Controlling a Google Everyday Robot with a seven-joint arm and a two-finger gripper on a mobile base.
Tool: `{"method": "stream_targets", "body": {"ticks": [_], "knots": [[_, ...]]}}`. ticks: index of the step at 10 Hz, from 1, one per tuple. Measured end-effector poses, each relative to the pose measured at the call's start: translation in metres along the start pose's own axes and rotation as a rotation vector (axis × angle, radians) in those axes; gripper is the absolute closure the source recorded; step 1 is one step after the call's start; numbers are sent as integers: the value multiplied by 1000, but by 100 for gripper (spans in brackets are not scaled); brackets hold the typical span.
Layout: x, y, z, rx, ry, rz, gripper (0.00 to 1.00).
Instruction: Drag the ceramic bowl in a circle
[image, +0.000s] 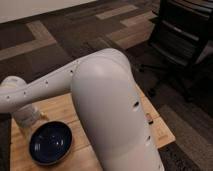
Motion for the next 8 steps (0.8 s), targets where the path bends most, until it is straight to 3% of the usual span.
{"method": "stream_targets", "body": {"ticks": [3,5,8], "knots": [[25,-17,-14,78,-5,160,35],[46,-13,-24,98,-20,259,35],[48,-12,-25,98,-23,272,35]]}}
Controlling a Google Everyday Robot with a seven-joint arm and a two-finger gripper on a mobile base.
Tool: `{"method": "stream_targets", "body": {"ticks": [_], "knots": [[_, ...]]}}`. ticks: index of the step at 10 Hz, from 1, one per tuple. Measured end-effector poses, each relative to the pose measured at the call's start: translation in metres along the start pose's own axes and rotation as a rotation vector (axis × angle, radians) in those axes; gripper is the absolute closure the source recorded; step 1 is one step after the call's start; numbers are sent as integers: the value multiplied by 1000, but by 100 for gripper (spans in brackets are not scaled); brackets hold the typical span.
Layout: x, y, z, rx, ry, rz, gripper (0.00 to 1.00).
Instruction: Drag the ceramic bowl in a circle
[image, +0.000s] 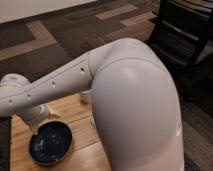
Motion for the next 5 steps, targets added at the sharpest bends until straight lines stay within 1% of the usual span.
{"method": "stream_targets", "body": {"ticks": [1,2,3,4,5], "knots": [[0,0,1,-1,2,-1,35],[-7,6,0,-8,-9,-5,35],[-17,28,-6,-22,-37,-21,35],[-18,44,-13,-23,-55,-35,35],[-15,61,-23,-24,-72,-49,35]]}}
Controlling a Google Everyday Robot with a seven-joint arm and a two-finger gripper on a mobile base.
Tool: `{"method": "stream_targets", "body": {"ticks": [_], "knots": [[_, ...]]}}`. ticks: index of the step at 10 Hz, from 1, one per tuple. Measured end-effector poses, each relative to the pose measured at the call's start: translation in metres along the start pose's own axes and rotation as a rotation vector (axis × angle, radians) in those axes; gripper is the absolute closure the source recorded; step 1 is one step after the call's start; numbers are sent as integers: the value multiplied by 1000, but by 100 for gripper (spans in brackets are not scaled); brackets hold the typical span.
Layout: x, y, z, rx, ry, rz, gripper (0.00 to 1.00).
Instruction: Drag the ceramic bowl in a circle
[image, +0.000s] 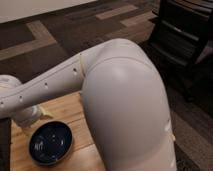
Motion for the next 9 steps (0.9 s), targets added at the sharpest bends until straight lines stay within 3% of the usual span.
{"method": "stream_targets", "body": {"ticks": [2,3,5,7,9], "knots": [[13,35,-16,-3,-12,-17,35],[28,52,-15,-15,4,-5,35],[51,83,8,-71,49,2,35],[71,98,34,-126,107,18,35],[77,99,45,-144,132,30,35]]}}
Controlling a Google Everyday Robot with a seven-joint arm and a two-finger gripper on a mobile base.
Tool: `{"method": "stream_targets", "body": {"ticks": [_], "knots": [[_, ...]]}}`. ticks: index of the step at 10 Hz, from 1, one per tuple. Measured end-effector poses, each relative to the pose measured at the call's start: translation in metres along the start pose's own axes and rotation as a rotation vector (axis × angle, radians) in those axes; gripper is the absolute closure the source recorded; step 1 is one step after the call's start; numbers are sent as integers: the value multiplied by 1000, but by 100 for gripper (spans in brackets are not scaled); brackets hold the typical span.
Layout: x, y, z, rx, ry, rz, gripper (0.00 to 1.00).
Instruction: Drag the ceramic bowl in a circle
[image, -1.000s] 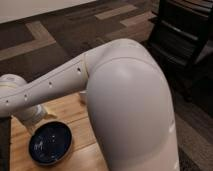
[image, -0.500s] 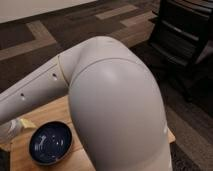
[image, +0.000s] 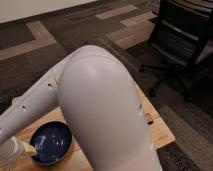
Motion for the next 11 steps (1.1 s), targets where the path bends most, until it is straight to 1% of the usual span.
{"method": "stream_targets", "body": {"ticks": [1,3,5,6,11], "knots": [[-1,-4,19,-30,31,20,35],[-9,-9,23,-39,27,16,35],[-8,-18,27,-47,35,24,35],[-9,-19,27,-50,33,29,35],[-9,-18,27,-51,33,27,35]]}}
